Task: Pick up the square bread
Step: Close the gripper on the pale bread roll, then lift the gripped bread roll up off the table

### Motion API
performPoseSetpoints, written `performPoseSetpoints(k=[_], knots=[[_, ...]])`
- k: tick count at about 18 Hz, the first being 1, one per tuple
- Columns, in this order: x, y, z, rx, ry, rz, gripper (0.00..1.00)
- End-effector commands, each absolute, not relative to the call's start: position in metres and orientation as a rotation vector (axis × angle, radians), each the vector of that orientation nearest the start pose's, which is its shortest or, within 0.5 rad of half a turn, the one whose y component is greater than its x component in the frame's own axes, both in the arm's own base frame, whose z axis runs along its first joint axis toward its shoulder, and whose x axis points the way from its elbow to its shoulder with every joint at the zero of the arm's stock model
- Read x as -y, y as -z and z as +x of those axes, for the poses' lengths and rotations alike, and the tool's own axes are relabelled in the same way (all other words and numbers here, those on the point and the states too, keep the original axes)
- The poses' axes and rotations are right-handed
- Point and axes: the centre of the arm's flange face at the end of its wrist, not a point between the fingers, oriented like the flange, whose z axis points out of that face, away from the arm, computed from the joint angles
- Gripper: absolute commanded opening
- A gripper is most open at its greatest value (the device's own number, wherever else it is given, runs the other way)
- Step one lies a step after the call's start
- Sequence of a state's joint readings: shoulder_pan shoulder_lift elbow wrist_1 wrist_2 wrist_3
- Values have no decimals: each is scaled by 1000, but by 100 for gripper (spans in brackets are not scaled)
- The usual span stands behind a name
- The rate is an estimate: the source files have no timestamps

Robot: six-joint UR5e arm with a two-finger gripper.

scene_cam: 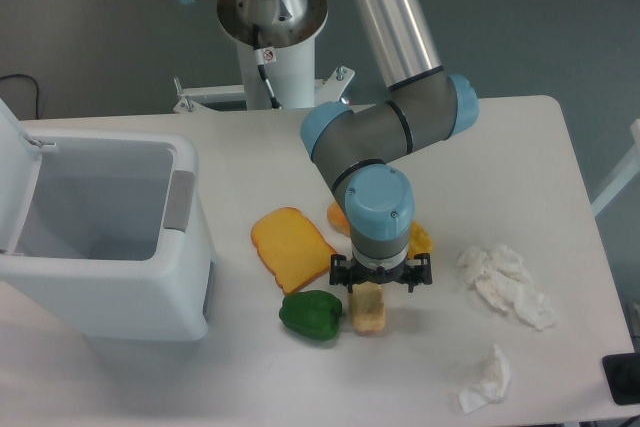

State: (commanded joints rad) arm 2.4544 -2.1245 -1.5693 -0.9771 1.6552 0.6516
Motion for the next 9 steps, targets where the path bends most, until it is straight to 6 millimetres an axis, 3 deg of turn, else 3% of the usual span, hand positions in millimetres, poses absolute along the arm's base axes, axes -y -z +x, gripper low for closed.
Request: performPoseSetpoints(k=[4, 9], knots=[[-519, -204, -426, 338, -112, -3175, 100], [-519, -199, -423, 336, -101, -3183, 100]])
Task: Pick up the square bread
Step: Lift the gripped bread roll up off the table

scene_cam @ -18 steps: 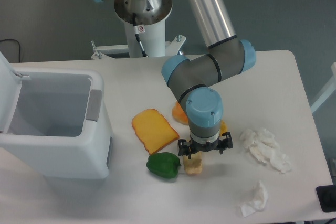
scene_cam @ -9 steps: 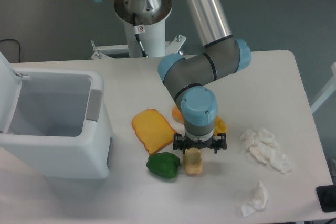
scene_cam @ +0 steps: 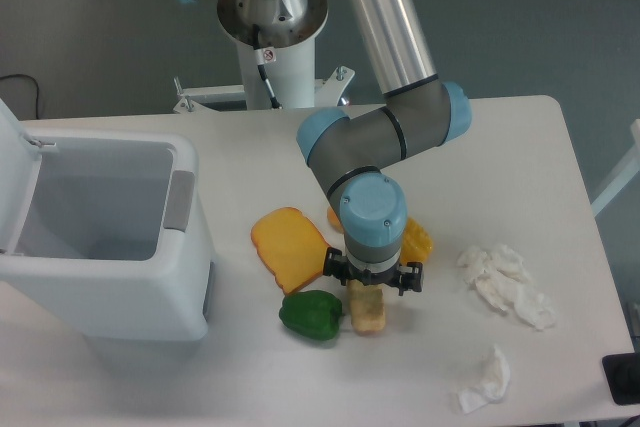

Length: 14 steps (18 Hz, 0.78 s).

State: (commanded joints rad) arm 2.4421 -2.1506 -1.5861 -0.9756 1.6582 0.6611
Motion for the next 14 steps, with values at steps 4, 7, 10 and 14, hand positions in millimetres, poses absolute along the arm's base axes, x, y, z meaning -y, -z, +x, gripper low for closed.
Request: performPoseSetpoints(k=[4, 7, 10, 14], knots=[[-518, -196, -423, 338, -98, -3185, 100], [-519, -199, -423, 333, -101, -3183, 61], [-518, -199, -422, 328, -99, -3185, 21], [-520, -213, -429, 326, -127, -3164, 21]])
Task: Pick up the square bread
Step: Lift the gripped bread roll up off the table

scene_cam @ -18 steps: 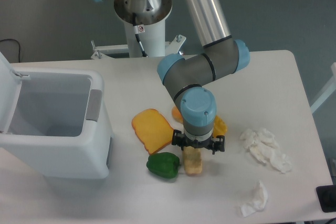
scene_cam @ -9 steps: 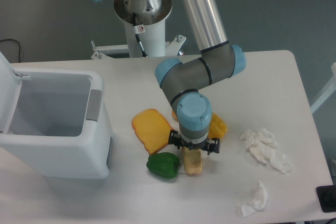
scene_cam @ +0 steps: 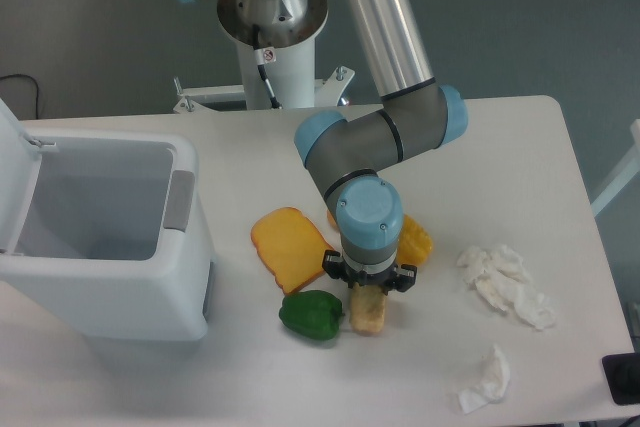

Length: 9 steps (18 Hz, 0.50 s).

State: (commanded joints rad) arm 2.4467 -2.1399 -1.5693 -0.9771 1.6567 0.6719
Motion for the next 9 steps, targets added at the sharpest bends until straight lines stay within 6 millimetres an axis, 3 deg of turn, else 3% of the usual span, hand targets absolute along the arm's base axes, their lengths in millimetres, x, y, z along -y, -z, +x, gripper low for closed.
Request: performPoseSetpoints(k=[9], knots=[[-531, -285, -439, 95, -259, -3088, 21]])
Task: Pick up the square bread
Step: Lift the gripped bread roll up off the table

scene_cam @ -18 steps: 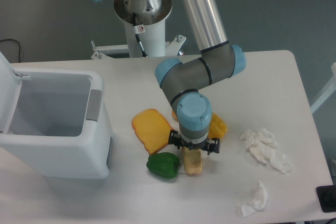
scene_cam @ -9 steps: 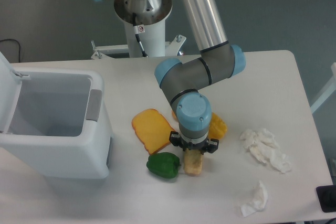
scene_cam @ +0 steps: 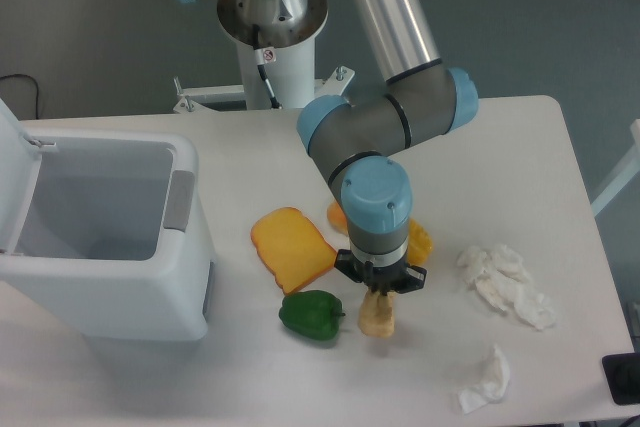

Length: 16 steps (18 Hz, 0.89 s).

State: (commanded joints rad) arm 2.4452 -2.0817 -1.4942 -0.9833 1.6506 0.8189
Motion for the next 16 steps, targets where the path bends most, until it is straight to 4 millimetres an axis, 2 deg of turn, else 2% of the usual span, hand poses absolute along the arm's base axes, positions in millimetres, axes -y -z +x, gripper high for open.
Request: performPoseSetpoints(k=[2, 4, 6, 8, 10, 14, 16], knots=[[-532, -295, -436, 11, -277, -3082, 21], [-527, -322, -433, -73, -312, -3049, 21], [-523, -339, -431, -153, -297, -3007, 21], [-514, -346, -438, -179, -287, -2986, 21], [-507, -361, -441, -218, -316, -2969, 21], [-497, -368, -441, -245, -321, -2977, 21], [-487, -368, -445, -343, -311, -2987, 21]])
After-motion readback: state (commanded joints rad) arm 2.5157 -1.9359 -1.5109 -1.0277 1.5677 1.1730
